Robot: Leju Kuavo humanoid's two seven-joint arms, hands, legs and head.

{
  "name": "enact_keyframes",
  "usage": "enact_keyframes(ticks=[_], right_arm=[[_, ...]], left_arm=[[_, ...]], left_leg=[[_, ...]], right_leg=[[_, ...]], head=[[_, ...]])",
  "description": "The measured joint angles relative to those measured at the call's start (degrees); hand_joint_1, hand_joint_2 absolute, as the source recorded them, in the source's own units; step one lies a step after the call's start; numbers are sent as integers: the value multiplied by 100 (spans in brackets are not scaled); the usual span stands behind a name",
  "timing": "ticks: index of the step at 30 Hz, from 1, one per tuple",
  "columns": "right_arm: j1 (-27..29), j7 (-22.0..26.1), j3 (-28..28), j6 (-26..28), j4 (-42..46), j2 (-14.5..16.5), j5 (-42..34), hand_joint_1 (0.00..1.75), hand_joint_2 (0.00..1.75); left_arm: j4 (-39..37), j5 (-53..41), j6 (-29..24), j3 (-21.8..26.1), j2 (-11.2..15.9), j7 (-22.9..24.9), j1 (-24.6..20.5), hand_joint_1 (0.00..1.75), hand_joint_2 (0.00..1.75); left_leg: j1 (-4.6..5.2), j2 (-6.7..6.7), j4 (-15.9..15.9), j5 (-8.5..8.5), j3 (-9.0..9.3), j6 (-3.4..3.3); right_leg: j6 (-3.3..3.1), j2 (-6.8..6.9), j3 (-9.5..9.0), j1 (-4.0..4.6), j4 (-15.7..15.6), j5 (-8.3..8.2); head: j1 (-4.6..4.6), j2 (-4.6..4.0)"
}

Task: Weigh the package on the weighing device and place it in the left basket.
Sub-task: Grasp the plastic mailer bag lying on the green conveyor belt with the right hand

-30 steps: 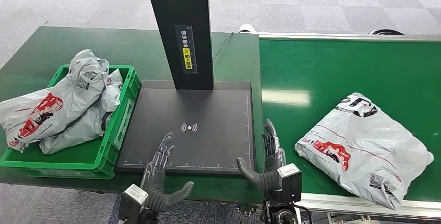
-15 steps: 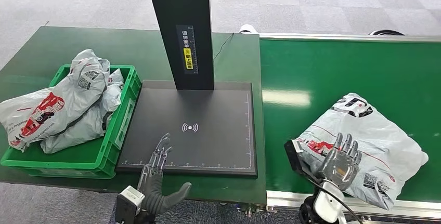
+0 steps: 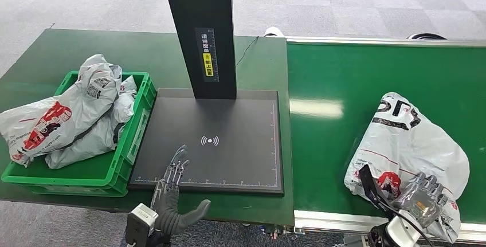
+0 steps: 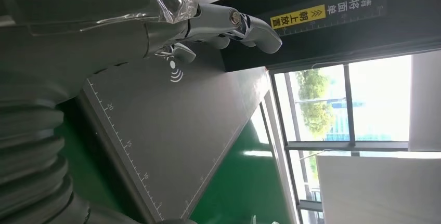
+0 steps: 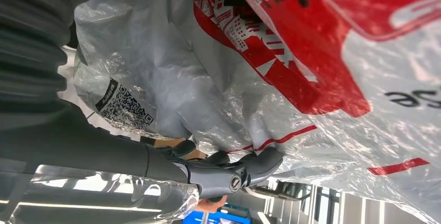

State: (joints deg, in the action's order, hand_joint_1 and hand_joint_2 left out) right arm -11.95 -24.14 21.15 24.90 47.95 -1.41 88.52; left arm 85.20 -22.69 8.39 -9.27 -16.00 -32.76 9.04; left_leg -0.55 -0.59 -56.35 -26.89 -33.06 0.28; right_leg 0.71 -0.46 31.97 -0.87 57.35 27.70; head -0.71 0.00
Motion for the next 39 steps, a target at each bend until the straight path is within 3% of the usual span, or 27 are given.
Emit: enact_keyframes(ticks=[5,9,10,16,22,31,34,39], right_arm=[[-99,19,137,-336,-126,-20,0,1,175],[-240,328,279,-585,-281,-6,0,166,175],[-251,419,309,-593,-312,8,0,173,175],[-240,959,485,-579,-372,145,-24,175,175],[-190,1813,582,-286,-206,323,-381,175,175],[-157,2061,602,-203,55,497,-544,175,175],[-114,2389,604,57,167,554,-836,175,175],[2,3532,594,960,719,735,-2009,175,175]], left_arm=[[26,2,13,7,0,17,-3,0,175],[26,16,63,11,-1,50,-17,0,175],[26,19,73,13,-2,57,-22,0,175],[21,30,143,19,-2,61,-31,0,175],[-15,52,169,41,2,35,-38,0,175],[-30,52,170,74,2,-11,-47,0,175],[-32,52,152,79,2,-28,-46,0,175],[-57,50,31,83,2,-76,-20,0,175]], left_leg=[[0,0,0,0,9,0],[0,4,0,-4,28,-4],[0,5,0,-5,31,-5],[1,5,-1,-4,41,-8],[0,9,-2,-3,43,-8],[-1,10,-2,-4,35,-7],[0,9,-2,-4,29,-8],[0,5,-2,-4,25,-8]], right_leg=[[0,0,-7,-1,0,0],[2,-1,-25,0,-1,2],[2,-1,-28,0,-1,2],[6,-1,-40,-1,-1,0],[5,-3,-41,0,-1,-2],[4,-3,-32,2,-1,0],[4,-2,-30,1,-1,0],[4,-2,-23,1,-1,0]], head=[[-1,0],[0,1],[0,1],[1,0],[-1,0],[1,0],[1,0],[-1,1]])
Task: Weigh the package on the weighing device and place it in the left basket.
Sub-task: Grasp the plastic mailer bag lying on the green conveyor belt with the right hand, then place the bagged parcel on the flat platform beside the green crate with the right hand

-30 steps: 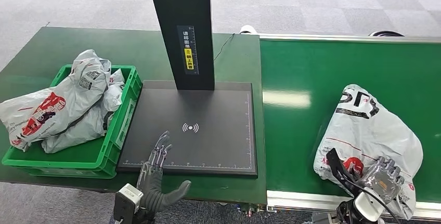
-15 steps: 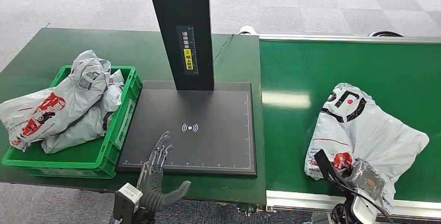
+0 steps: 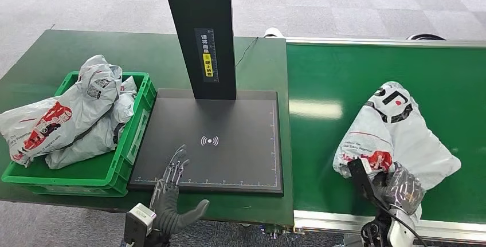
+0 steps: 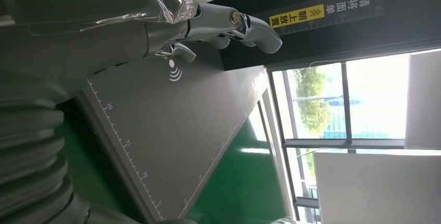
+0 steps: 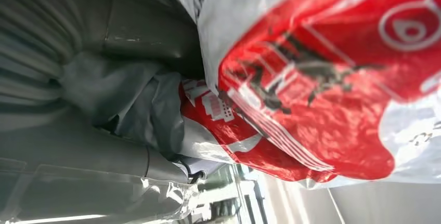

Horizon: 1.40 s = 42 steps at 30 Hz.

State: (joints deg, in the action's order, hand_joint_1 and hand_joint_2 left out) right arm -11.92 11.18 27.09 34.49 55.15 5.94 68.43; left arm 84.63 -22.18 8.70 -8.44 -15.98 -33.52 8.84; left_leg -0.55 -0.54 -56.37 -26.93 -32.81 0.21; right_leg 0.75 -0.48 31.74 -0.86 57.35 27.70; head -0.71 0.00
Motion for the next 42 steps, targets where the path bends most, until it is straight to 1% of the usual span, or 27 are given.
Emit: enact_keyframes(ticks=[2,5,7,10,11,13,14,16,17,19,22,25,29,33,35,38,40,42], right_arm=[[76,313,-24,321,351,80,-317,175,175],[205,695,-33,499,899,222,-508,174,175],[296,1260,8,514,1326,384,-793,173,175],[430,2370,105,516,2074,716,-1707,174,175],[492,2615,100,517,2339,816,-2068,171,175],[651,2818,-3,518,2851,944,-2708,164,175],[745,2848,-119,509,3112,973,-3009,163,175],[950,2871,-476,409,3568,956,-3536,170,175],[1053,2877,-724,314,3752,924,-3725,174,175],[1213,2882,-1236,7,3980,841,-3906,175,175],[1364,2880,-1907,-905,4110,725,-3893,175,175],[1439,2877,-2427,-1780,4104,662,-3799,175,175],[1427,2871,-2885,-2788,3863,593,-3711,175,175],[1401,2859,-3210,-3535,3469,557,-3600,175,175],[1386,2827,-3318,-3743,3291,536,-3517,175,175],[1370,2692,-3425,-3860,3066,507,-3298,175,175],[1356,2516,-3474,-3804,2928,496,-3066,175,175],[1319,2182,-3511,-3627,2757,485,-2707,175,175]], left_arm=[[-5,-4,-45,-1,0,-30,13,0,175],[-15,-7,-92,-6,0,-52,21,0,175],[-18,-7,-129,-8,0,-60,34,0,175],[-20,-16,-205,-11,0,-70,49,0,175],[-20,-22,-231,-13,0,-71,52,0,175],[-20,-36,-270,-15,0,-71,59,0,175],[-20,-40,-285,-14,0,-71,61,0,175],[-20,-42,-295,-12,0,-73,62,0,175],[-21,-42,-296,-11,0,-75,59,0,175],[-32,-50,-291,-10,0,-87,45,0,175],[-71,-63,-271,-8,1,-131,11,0,175],[-120,-68,-240,-3,3,-164,-25,0,175],[-199,-68,-176,-2,19,-175,-96,0,175],[-285,-68,-150,-2,47,-213,-161,0,175],[-325,-67,-144,-1,61,-239,-190,0,175],[-366,-66,-134,2,70,-257,-202,0,175],[-386,-66,-124,3,73,-259,-204,0,175],[-398,-66,-106,4,74,-259,-203,0,175]], left_leg=[[0,-2,0,0,-2,0],[-1,0,0,0,-7,0],[-1,1,0,0,-10,0],[-1,-1,0,0,-12,0],[-1,-3,0,0,-13,0],[-1,-4,1,0,-15,1],[0,-3,1,0,-17,1],[0,2,1,-2,-18,1],[0,5,1,-2,-18,2],[0,8,1,-3,-16,2],[-1,5,1,-2,-14,2],[-3,3,1,-1,-13,3],[-3,2,2,-1,-15,4],[-2,0,2,-1,-18,4],[-2,-1,2,-1,-18,4],[-2,-1,2,-2,-19,4],[-2,-1,2,-1,-19,4],[-3,-1,2,-1,-18,4]], right_leg=[[0,0,2,0,0,0],[0,0,6,1,0,1],[-1,0,11,1,0,1],[0,2,13,1,0,2],[0,3,12,1,0,3],[0,4,12,1,1,4],[1,4,12,1,1,5],[1,2,12,0,1,5],[1,0,13,0,1,5],[1,-1,14,0,1,5],[0,0,12,2,1,5],[0,0,12,4,1,5],[0,0,12,5,2,5],[0,1,14,4,2,6],[0,1,14,4,2,6],[0,1,15,4,2,6],[0,1,15,4,2,6],[0,1,15,4,2,6]], head=[[-1,0],[1,0],[1,0],[-1,0],[-1,0],[-1,0],[0,1],[1,1],[1,0],[0,-1],[0,-1],[-1,1],[1,0],[0,0],[1,0],[1,0],[1,0],[0,-1]])
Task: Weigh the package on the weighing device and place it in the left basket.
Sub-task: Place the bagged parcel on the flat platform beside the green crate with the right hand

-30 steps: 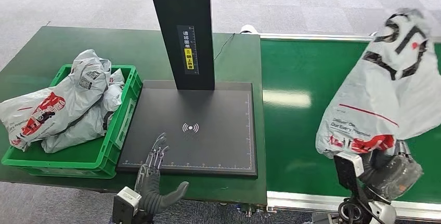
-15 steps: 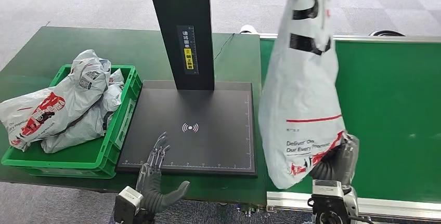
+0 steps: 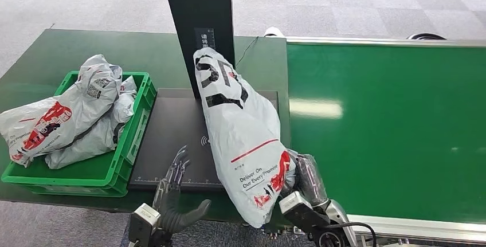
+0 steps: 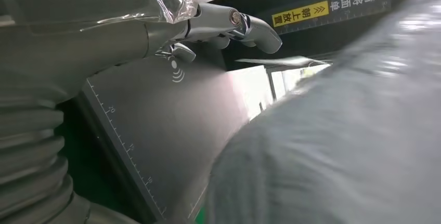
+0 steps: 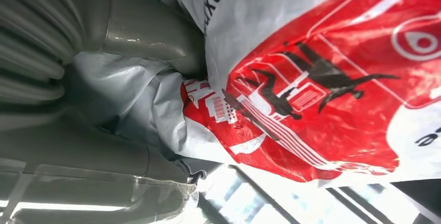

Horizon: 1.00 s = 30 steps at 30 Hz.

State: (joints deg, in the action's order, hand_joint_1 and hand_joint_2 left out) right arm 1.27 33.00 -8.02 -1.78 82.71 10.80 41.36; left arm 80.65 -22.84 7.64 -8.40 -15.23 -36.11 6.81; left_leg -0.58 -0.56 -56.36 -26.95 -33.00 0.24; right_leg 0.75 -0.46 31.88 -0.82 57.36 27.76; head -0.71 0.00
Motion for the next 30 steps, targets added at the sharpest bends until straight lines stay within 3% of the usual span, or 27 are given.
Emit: enact_keyframes(ticks=[6,12,20,30], right_arm=[[-202,-861,-43,731,-613,-21,860,164,175],[-407,-1293,52,1333,-965,-25,1108,171,175],[-495,-1282,138,1362,-1158,-24,1063,175,175],[-568,-345,340,1269,-1321,17,387,175,175]], left_arm=[[6,3,14,4,2,21,30,0,175],[51,7,14,4,2,97,119,0,175],[66,7,16,2,2,97,143,0,175],[45,35,7,1,4,89,128,0,175]], left_leg=[[0,-1,0,0,0,0],[1,0,0,0,0,0],[0,0,0,0,1,0],[0,1,0,0,1,0]], right_leg=[[0,0,-1,0,0,0],[0,0,0,-1,0,0],[0,0,0,0,0,0],[0,0,0,0,0,0]], head=[[0,1],[0,0],[0,0],[0,0]])
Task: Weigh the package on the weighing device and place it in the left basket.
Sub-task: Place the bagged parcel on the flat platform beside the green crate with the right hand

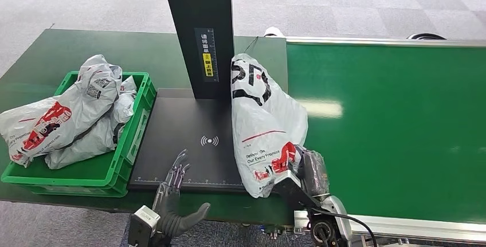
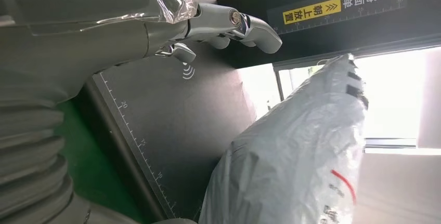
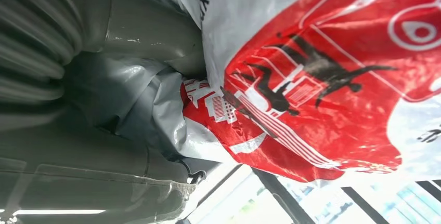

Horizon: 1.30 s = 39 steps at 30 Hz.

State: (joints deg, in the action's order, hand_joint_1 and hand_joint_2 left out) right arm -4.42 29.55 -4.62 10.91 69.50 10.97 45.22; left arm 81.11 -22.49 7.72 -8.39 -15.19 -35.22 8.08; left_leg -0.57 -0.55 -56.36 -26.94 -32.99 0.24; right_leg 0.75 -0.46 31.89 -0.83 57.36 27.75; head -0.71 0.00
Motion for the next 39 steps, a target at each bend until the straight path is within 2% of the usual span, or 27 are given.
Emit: enact_keyframes(ticks=[3,8,18,22,26,31,32,35,36,39], right_arm=[[-29,375,13,-66,34,44,-290,175,175],[-142,868,-206,-559,123,106,-529,175,175],[-329,896,-590,-676,110,144,-490,175,175],[-614,874,-666,-725,-108,136,-481,175,175],[-1133,772,-681,-759,-660,72,-501,175,175],[-1568,292,-675,-460,-1431,-51,-238,174,175],[-1614,249,-675,-439,-1566,-73,-216,166,175],[-1683,234,-676,-464,-1903,-125,-211,39,175],[-1687,242,-677,-500,-1989,-142,-220,3,175],[-1685,320,-685,-662,-2198,-185,-243,0,175]], left_arm=[[-10,0,0,0,0,-4,-16,0,175],[-93,0,0,-2,0,-40,-87,0,175],[-188,2,0,-15,0,-80,-136,0,175],[-189,15,-92,-14,2,-129,-148,0,175],[5,-111,-873,84,6,-234,-116,0,175],[705,-489,-2089,346,15,-210,-12,0,175],[814,-536,-2247,384,21,-201,-8,0,175],[1000,-553,-2751,481,45,-253,-23,0,175],[1032,-490,-2956,518,50,-308,-31,0,175],[1140,-70,-3645,611,72,-452,-67,0,175]], left_leg=[[0,0,0,0,0,0],[-1,2,0,0,0,0],[0,1,0,0,-1,0],[0,8,0,1,0,0],[-1,7,0,4,2,-1],[-1,-1,0,5,1,-3],[-1,-2,0,5,0,-3],[0,-3,0,4,-1,-3],[0,-3,0,4,-1,-3],[-1,-3,0,4,0,-3]], right_leg=[[0,0,0,0,0,0],[0,0,0,1,0,0],[0,0,0,0,0,0],[-1,-2,1,1,0,-1],[-2,-1,-1,2,1,-3],[-1,1,-2,1,2,-3],[-1,1,-2,1,2,-3],[-1,1,-1,1,2,-2],[-2,1,0,1,2,-2],[-2,1,0,1,2,-2]], head=[[0,0],[1,0],[1,1],[0,0],[0,0],[1,0],[1,0],[0,1],[1,1],[1,0]])
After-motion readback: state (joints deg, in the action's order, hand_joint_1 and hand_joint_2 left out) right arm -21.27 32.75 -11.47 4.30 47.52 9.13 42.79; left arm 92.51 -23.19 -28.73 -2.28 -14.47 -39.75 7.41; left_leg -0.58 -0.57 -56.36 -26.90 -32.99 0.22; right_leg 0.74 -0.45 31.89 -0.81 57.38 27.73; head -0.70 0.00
